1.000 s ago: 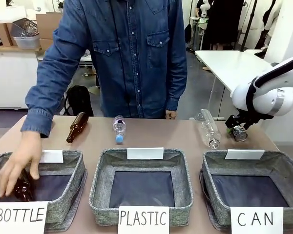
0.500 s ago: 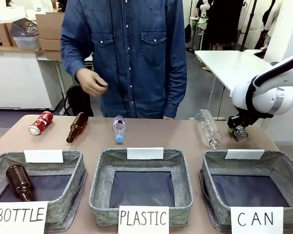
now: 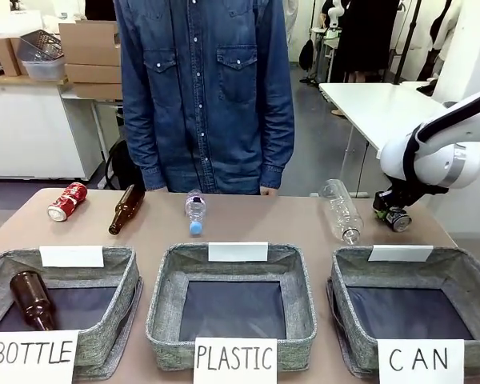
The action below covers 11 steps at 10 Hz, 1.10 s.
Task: Sort the can waste into the basket.
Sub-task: Pick up the can waste from the table and place it in the right Fabric basket.
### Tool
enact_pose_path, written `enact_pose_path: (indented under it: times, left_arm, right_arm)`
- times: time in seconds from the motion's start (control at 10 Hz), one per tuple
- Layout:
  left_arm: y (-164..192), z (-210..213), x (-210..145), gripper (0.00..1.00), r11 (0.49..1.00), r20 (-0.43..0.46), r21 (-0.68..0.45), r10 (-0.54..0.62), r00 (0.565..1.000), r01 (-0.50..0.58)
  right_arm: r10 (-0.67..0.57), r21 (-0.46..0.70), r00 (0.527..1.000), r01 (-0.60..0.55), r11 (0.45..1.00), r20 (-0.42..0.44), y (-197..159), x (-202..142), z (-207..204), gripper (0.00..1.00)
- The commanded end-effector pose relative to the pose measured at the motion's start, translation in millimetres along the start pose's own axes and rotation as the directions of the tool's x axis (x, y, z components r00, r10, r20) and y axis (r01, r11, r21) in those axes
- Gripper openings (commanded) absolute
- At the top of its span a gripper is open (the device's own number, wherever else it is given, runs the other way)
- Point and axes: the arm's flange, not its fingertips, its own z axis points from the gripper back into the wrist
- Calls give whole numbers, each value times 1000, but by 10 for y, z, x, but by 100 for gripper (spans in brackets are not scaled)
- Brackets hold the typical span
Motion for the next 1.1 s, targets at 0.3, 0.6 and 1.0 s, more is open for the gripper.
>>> enact_pose_path:
  times: [0.3, 0.6, 1.0]
  left_arm:
    - [-25, -19, 31, 100, 1000, 8, -18, -20, 1000, 20]
    - [-25, -19, 31, 100, 1000, 8, -18, -20, 1000, 20]
    - [-25, -19, 31, 100, 1000, 8, -18, -20, 1000, 20]
  right_arm:
    - [-46, 13, 999, 46, 999, 7, -5, -6, 474, 0]
    - [-33, 55, 998, 36, 998, -60, 302, -376, 1790, 0]
    - [237, 209, 970, -220, 953, -57, 992, -1355, 2613, 0]
